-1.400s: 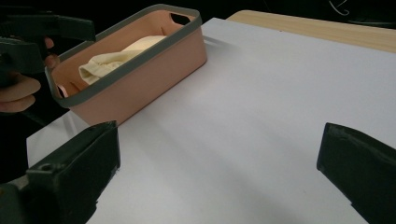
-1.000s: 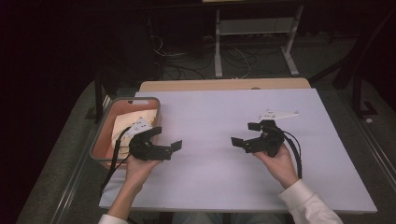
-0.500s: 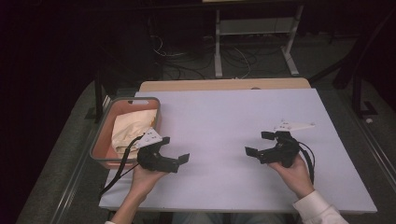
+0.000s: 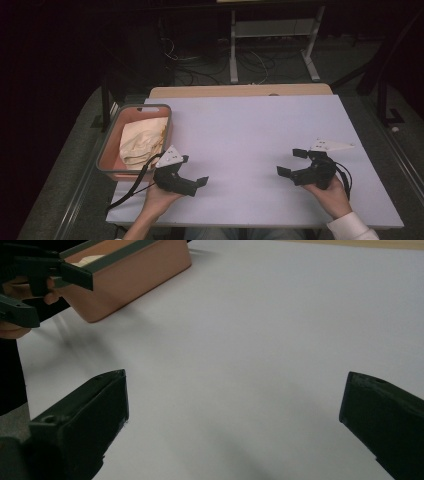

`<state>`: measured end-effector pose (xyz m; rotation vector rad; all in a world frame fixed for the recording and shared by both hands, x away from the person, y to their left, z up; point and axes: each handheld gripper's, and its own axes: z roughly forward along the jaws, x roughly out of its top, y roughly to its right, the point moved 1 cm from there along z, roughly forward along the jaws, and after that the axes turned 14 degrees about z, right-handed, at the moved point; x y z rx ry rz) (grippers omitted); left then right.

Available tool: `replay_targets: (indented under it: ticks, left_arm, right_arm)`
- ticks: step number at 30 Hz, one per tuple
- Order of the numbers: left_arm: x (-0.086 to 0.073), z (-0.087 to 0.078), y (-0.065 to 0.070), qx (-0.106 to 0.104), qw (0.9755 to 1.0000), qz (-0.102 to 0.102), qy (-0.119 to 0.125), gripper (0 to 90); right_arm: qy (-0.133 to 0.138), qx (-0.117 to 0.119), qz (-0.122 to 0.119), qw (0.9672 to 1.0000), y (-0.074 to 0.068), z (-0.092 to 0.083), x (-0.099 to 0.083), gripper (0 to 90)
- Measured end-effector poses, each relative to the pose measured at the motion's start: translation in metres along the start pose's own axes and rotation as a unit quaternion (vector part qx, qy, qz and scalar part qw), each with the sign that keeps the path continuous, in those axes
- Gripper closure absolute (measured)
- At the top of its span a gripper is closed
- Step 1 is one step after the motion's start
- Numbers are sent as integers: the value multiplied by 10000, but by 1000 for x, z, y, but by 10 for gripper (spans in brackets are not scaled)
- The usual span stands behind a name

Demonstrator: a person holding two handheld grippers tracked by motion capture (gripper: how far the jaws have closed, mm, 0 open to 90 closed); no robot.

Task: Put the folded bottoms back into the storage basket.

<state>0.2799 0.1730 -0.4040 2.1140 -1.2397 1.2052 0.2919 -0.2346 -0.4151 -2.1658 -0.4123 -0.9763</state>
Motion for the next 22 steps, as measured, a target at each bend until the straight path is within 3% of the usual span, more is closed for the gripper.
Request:
replay_targets:
  ticks: [13,22]
  left_arm:
    - [-6,4,7,-138,9997,126,-150,0]
    - [-9,4,8,-168,9996,133,-168,0]
  right_arm:
    - [-90,-197,-122,9997,14,-18,-22,0]
    - [-178,-222,-96,9995,18,-22,-26,0]
